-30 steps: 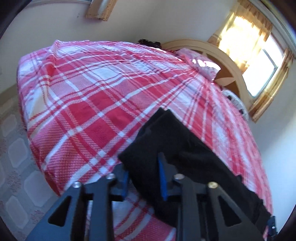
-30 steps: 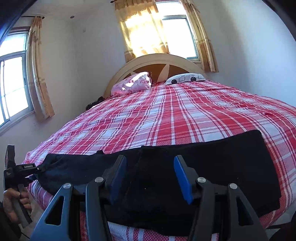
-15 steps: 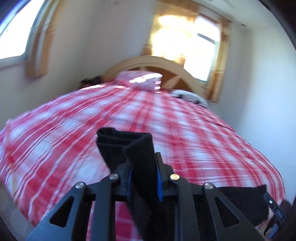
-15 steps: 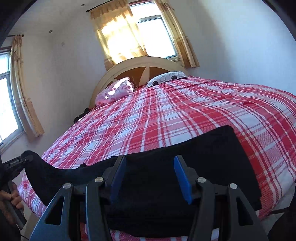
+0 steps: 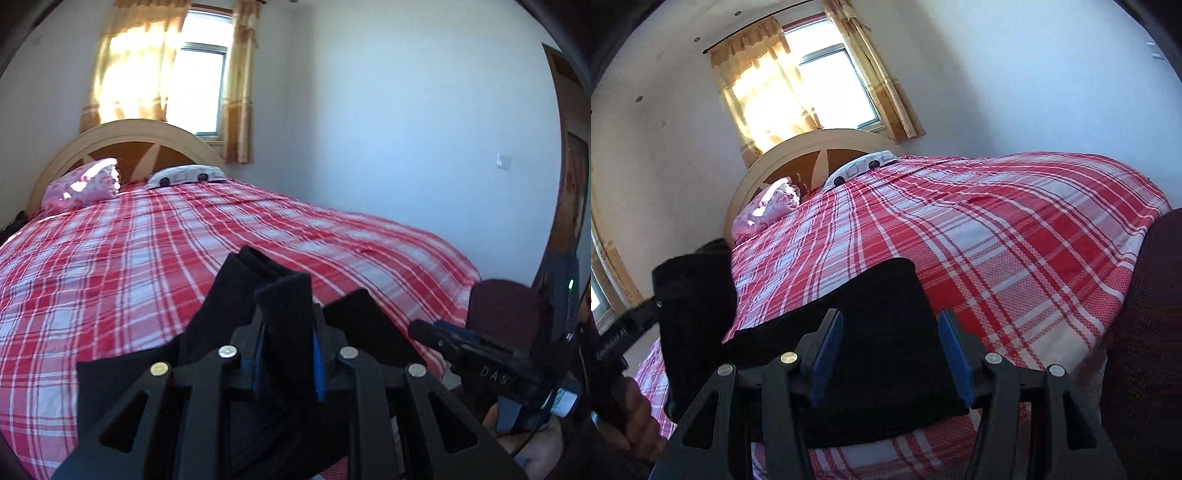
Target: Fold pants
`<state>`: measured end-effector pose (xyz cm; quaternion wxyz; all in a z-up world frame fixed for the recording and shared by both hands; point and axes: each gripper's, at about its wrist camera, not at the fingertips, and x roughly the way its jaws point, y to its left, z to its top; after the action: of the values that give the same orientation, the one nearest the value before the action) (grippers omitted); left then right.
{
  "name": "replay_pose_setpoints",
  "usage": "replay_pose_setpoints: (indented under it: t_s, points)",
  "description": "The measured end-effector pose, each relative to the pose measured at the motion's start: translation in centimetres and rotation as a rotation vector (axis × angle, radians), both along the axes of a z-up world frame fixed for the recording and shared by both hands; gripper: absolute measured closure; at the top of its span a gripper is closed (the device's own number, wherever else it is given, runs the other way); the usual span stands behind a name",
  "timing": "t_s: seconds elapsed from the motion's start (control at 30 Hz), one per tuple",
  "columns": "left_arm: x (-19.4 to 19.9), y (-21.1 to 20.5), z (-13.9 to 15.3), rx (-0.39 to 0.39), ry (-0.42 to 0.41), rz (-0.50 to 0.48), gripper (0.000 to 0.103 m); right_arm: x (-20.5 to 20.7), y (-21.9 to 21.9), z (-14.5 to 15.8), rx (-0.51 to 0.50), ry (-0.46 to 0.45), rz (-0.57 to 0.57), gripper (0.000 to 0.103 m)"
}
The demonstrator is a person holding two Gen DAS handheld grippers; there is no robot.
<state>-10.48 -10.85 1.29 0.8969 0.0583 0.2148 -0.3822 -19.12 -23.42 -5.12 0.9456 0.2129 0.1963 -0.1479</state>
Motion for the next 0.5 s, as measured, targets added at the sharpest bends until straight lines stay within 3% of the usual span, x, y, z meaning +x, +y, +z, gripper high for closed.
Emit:
replay_pose_setpoints:
  t_s: [0.13, 0.2, 0.27, 0.33, 0.5]
  points:
    - [-0.9, -2.8, -3.7, 0.174, -0.011, -0.06, 0.078, -0.3, -0.2, -0.3, 0.018, 0.003, 0.018, 0.047]
    - [-1.2, -2.7, -4.5, 0.222, -0.022, -0.084, 0.07, -0.1, -0.1, -0.4, 0.03, 0.0, 0.035, 0.047]
    - [-2.1, -1.7, -3.8, 0.219, -0.052, -0.117, 0.059, 0.3, 0.1, -0.4, 0.039, 0.001, 0.06, 0.047]
    - [-2.8, -0.4, -2.8, 0.2, -0.071, -0.135, 0.034, 0.6, 0.3, -0.6, 0.068, -0.013, 0.099, 0.047]
    - [-2.6, 4.7, -0.1, 0.124, -0.11, -0.045, 0.023, 2.0, 0.8, -0.3, 0.165, -0.064, 0.237, 0.046]
